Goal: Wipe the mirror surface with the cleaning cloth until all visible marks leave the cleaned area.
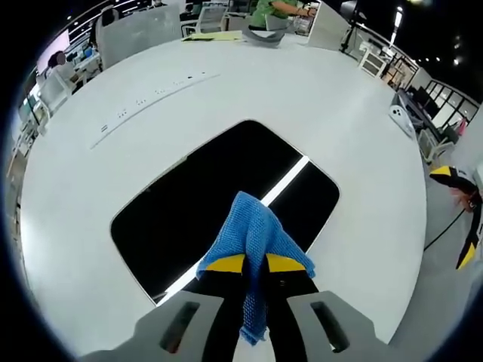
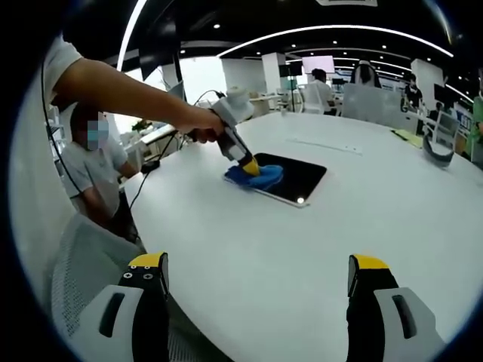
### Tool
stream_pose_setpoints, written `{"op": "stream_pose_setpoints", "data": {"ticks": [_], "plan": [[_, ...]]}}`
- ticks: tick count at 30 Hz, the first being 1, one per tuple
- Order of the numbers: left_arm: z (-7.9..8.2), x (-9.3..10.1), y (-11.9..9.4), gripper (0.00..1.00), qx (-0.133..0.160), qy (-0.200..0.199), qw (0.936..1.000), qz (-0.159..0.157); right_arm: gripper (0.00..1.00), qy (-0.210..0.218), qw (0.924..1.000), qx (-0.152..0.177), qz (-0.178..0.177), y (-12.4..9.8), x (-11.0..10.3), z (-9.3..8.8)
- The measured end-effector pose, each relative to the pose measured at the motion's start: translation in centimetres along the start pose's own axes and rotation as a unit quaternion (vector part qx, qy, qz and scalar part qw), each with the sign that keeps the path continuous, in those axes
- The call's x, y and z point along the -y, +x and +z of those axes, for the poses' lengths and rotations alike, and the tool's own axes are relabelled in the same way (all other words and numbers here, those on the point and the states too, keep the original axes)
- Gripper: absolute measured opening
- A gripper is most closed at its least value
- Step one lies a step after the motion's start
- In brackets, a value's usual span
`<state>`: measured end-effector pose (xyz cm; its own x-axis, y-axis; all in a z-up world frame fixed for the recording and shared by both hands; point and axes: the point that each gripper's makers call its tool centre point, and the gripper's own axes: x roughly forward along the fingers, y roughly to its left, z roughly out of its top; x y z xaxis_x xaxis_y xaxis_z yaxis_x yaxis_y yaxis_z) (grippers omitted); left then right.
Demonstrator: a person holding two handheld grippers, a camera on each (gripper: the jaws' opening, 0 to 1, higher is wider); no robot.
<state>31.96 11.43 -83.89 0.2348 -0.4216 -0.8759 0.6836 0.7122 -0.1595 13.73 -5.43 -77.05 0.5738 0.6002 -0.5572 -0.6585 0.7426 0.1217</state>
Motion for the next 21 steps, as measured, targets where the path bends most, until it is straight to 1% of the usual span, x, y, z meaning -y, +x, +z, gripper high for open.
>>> {"op": "stream_pose_setpoints", "data": {"ticks": [21], "plan": [[0.7,-0.75,0.18,0.07,-0.004,0.006,1.0,0.003,0.99,0.006,1.0,0.002,-0.001,0.04,0.32,0.1]]}}
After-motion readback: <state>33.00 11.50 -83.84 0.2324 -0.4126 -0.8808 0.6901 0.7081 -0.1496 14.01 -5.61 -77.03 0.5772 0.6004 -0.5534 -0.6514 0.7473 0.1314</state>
